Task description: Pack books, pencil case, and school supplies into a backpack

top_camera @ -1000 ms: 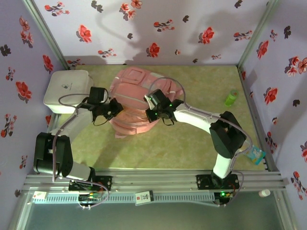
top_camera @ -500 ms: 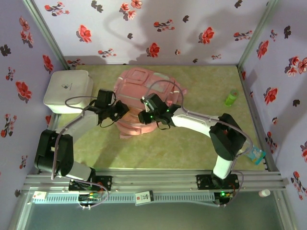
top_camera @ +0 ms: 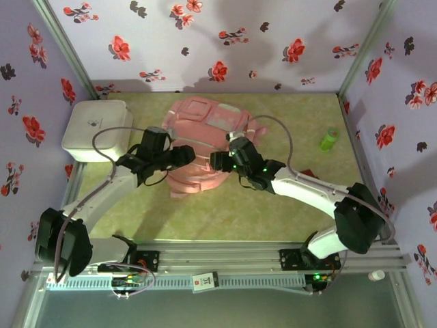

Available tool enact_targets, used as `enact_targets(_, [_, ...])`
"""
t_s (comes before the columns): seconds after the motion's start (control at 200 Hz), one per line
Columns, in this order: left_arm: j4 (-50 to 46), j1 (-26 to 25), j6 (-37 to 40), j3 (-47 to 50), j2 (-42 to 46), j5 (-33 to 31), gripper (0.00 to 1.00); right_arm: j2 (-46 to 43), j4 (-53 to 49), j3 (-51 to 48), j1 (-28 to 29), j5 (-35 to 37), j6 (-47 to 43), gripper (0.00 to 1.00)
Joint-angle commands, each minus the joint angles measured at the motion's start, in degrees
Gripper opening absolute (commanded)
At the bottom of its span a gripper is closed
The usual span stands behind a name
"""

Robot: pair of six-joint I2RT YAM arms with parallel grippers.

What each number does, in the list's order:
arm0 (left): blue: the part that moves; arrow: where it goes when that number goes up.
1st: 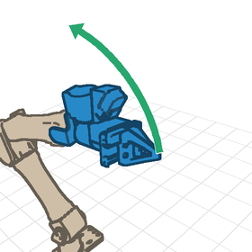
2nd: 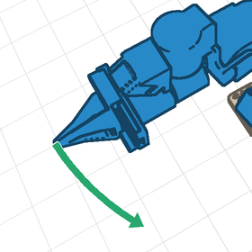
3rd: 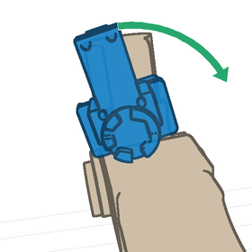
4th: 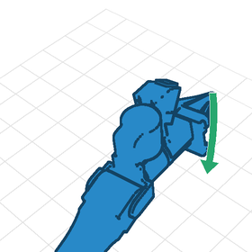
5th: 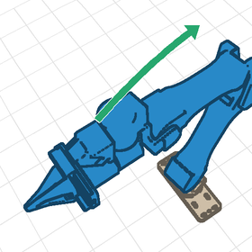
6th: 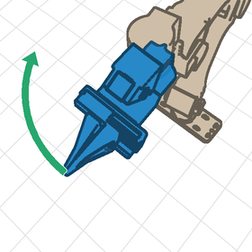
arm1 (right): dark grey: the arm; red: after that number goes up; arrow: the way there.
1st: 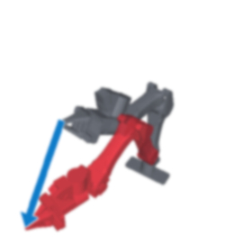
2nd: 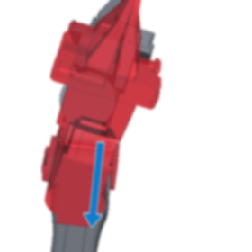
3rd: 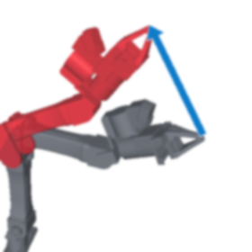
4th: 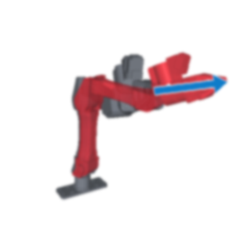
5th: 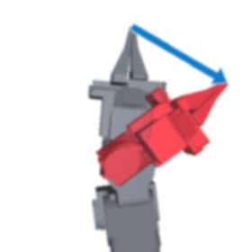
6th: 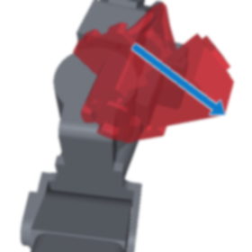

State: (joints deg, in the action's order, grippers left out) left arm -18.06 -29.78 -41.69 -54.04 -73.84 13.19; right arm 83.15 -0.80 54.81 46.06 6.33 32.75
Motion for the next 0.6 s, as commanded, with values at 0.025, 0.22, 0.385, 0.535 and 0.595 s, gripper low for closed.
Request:
enact_targets(0.025, [-4.7, -5.0, 6.3, -5.4, -3.6, -6.6, 0.53, -1.2, 1.8, -1.2, -3.7, 1.4, 8.0, 0.63])
enact_targets(0.22, [-11.0, -13.5, 9.8, -14.1, -11.8, -16.3, 0.49, -1.5, 4.5, -3.5, -7.7, -1.2, 15.3, 0.63])
enact_targets(0.385, [-17.1, -16.1, 9.5, -19.2, -17.9, -22.6, 0.44, -1.6, 6.2, -4.9, -9.3, -2.3, 17.9, 0.62])
enact_targets(0.535, [-19.5, -16.5, 9.6, -21.2, -21.1, -23.0, 0.43, -1.4, 6.2, -5.4, -9.6, -2.4, 18.3, 0.62])
enact_targets(0.595, [-20.0, -16.8, 9.8, -21.8, -22.4, -23.0, 0.43, -1.2, 6.4, -5.4, -9.7, -2.4, 18.6, 0.62])
